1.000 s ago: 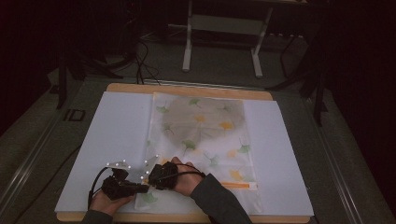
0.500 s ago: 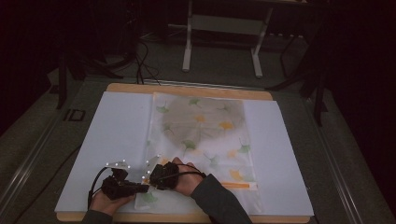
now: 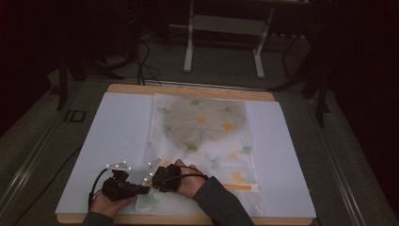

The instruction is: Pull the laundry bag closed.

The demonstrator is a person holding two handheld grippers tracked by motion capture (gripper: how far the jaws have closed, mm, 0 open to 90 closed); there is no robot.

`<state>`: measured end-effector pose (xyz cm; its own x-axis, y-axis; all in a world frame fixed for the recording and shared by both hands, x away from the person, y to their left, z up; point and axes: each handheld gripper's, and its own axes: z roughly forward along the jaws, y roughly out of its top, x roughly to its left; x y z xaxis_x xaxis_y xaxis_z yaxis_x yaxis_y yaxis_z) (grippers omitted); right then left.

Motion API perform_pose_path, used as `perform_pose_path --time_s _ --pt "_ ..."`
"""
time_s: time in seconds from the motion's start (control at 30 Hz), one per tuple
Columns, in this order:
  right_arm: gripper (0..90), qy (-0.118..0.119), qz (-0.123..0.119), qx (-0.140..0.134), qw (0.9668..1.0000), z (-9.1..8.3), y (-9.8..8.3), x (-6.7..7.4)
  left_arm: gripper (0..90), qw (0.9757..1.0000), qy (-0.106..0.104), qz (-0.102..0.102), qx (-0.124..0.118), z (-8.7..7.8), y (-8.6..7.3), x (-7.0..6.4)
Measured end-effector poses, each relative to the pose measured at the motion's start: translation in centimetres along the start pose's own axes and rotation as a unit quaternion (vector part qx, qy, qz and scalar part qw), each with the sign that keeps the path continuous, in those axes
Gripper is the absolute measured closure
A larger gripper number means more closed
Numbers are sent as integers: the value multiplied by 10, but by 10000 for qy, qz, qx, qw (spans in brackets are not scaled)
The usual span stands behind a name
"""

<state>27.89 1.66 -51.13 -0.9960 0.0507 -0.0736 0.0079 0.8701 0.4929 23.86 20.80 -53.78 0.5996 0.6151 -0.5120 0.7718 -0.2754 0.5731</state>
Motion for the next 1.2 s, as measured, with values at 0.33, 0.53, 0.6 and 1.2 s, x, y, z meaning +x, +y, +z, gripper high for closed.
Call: perform_pose_path --time_s 0.33,0.53,0.6,1.2 --pt "847 17 37 19 10000 1 -4 0 884 10000 -18 2 -25 -1 0 0" --pt "847 27 48 25 10000 1 -5 0 884 10000 -32 -3 -39 -2 0 0" --pt "847 20 47 43 10000 0 -5 0 884 10000 -34 2 -59 -2 0 0" --pt "848 -22 135 114 9998 -5 -15 2 883 9998 -88 -26 -161 -5 0 1"
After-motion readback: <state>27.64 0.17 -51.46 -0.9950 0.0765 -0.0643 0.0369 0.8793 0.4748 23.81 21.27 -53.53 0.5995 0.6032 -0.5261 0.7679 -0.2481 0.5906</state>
